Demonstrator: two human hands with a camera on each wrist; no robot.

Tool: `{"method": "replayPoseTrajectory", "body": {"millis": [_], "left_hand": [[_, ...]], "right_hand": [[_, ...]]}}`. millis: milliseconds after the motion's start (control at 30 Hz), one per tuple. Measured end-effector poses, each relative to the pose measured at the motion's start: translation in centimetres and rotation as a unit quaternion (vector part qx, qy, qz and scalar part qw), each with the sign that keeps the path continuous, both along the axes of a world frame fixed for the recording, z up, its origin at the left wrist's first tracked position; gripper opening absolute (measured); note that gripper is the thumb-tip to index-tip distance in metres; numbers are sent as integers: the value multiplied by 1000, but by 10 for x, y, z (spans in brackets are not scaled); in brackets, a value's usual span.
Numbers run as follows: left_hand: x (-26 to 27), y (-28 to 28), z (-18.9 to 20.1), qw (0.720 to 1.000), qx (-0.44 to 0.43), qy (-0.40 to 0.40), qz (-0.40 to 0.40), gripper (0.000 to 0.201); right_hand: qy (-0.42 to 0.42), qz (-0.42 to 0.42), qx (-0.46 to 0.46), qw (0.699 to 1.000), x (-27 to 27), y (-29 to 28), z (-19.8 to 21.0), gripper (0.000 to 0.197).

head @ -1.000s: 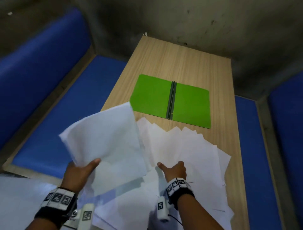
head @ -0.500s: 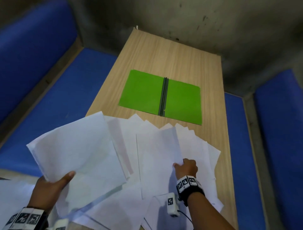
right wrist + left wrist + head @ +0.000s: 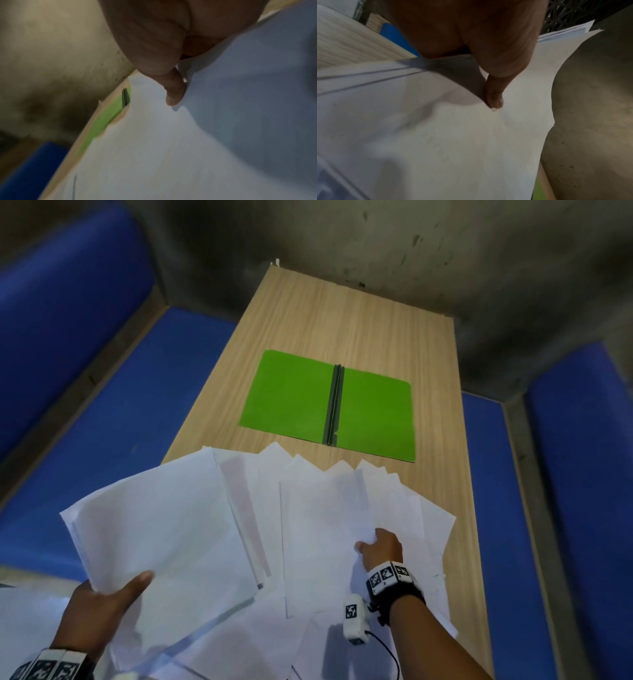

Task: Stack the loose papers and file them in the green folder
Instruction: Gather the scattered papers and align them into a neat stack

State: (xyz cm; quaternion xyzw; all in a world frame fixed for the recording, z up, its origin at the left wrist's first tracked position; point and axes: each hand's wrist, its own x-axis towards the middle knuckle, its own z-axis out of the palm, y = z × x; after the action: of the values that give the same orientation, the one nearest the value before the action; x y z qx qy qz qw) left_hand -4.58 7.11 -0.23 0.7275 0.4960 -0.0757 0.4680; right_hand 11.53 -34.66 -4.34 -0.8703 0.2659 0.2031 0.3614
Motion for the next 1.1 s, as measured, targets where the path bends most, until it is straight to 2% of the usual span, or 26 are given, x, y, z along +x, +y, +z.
{"method": "replayPoseTrajectory", "body": {"millis": [133, 200, 367, 433, 500, 600, 700, 800, 933, 1100], "left_hand": [[0, -6, 0, 1000, 6, 25, 12, 71], [-1, -9, -3, 999, 9, 33, 7, 75], [-1, -24, -2, 999, 25, 10, -20, 63], [0, -32, 2, 999, 31, -4, -25, 56], [2, -40, 7, 999, 35, -6, -34, 49], [4, -51, 14, 998, 36, -12, -41, 45], [2, -59, 17, 998, 43, -29, -32, 43], [-6, -61, 10, 998, 42, -29, -20, 42], [-15, -63, -1, 1000, 24, 4, 11, 69], [-19, -68, -4, 999, 16, 31, 28, 58]], "right_hand": [[-23, -75, -16, 997, -10, -52, 9, 12], [-12, -97, -38, 994, -17, -79, 9, 24], [66, -131, -85, 986, -21, -102, 7, 101], [62, -119, -105, 985, -18, -100, 7, 111], [51, -84, -121, 988, -14, -101, 2, 97], [52, -54, -117, 990, -8, -106, -1, 62], [46, -44, -87, 994, -1, -114, 5, 19], [23, -43, -47, 998, 5, -124, 15, 12], [-37, -120, 27, 992, 4, -145, 36, 10], [29, -92, -19, 995, -11, -169, 25, 30]]}}
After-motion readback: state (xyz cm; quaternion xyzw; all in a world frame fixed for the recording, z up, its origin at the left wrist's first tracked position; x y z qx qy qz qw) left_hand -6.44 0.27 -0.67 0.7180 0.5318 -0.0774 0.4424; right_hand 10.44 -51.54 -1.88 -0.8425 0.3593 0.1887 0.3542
